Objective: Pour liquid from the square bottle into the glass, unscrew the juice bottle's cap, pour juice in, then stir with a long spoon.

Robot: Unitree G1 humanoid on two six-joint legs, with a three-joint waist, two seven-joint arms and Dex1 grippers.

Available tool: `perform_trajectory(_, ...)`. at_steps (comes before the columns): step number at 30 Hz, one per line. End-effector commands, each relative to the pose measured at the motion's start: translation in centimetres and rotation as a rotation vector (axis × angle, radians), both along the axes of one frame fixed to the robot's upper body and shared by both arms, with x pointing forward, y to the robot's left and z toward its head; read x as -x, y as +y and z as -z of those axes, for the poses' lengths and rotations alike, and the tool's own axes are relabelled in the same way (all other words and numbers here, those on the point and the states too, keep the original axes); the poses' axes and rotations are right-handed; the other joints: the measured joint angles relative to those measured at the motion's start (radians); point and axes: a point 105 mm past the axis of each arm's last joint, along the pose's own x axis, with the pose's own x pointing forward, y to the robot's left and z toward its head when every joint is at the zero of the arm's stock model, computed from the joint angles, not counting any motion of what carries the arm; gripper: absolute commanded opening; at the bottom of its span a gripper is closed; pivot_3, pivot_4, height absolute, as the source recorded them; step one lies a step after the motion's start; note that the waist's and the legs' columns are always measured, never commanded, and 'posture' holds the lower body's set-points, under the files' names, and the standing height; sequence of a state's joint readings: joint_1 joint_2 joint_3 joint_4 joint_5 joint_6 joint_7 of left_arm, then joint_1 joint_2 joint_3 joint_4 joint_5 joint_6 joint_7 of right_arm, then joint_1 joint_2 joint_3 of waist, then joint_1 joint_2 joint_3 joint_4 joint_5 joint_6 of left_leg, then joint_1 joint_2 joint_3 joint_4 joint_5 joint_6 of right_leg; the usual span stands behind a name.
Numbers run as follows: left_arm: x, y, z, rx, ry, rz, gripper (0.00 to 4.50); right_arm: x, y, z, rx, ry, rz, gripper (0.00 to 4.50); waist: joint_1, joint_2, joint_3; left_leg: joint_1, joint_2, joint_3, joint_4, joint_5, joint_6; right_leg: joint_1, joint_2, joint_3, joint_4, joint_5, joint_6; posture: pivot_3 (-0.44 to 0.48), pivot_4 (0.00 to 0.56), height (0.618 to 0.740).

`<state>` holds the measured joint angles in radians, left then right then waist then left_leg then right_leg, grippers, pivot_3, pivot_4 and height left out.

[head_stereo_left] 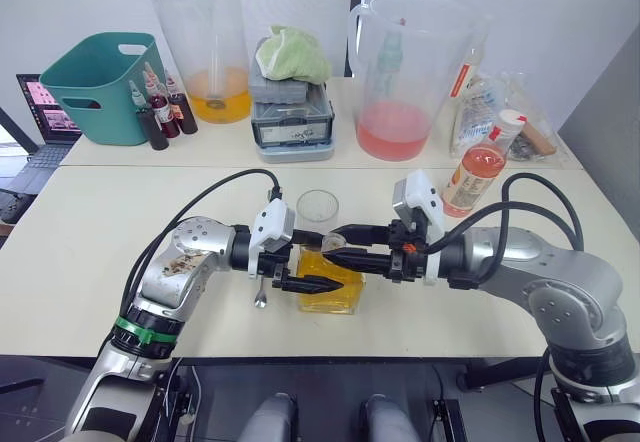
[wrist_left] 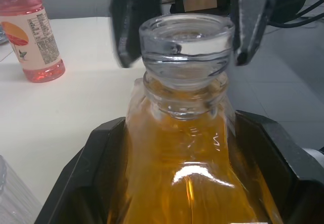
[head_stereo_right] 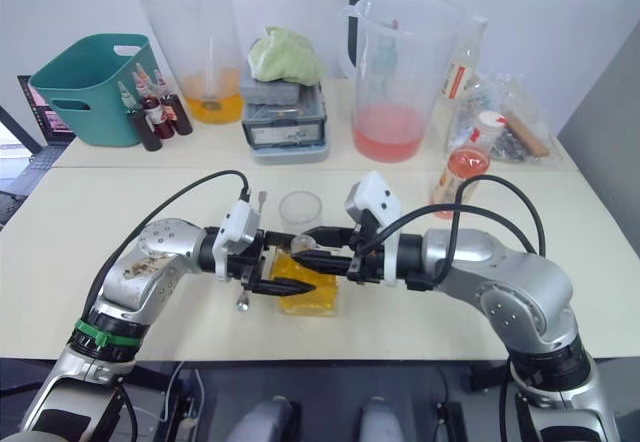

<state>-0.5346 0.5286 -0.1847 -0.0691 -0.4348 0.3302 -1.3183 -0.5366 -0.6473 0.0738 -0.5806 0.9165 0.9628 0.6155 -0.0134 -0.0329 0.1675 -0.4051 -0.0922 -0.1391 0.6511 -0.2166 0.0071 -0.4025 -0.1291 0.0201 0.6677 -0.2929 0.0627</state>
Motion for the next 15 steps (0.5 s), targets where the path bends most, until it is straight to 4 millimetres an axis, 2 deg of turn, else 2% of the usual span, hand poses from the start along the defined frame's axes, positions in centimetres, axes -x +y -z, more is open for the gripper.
perform_trajectory(1, 0.5, 0.4, -0.1, -0.013, -0.016, 0.009, 2.79, 0.0, 0.2, -1.5, -0.035, -0.072, -0.009, 1.06, 0.000, 0.000, 0.000, 0.000, 0.000, 0.000, 0.000, 0.000, 0.000, 0.000, 0.000, 0.000, 0.000, 0.000, 0.000, 0.000, 0.150, 0.740)
perform_trajectory(5, 0.6, 0.5, -0.1, -0.016, -0.017, 0.008, 2.79, 0.1, 0.2, -2.3, -0.053, -0.103, -0.009, 1.06, -0.002, 0.000, 0.000, 0.000, 0.000, 0.000, 0.000, 0.000, 0.000, -0.001, 0.000, 0.000, 0.002, 0.000, 0.000, 0.000, 0.150, 0.740)
perform_trajectory(12, 0.6, 0.6, 0.1, -0.024, -0.014, 0.013, 2.79, 0.2, -0.2, -5.4, -0.122, -0.184, -0.008, 1.06, -0.003, 0.000, 0.000, -0.001, 0.000, 0.000, 0.000, 0.000, 0.000, -0.003, 0.000, 0.000, 0.003, 0.000, 0.000, 0.000, 0.150, 0.740)
perform_trajectory(15, 0.7, 0.6, 0.2, -0.025, -0.011, 0.016, 2.79, 0.3, -0.3, -5.9, -0.133, -0.193, -0.004, 1.06, -0.003, 0.000, 0.000, -0.002, 0.000, 0.000, 0.000, 0.000, 0.000, -0.003, 0.000, 0.000, 0.003, 0.000, 0.000, 0.000, 0.150, 0.740)
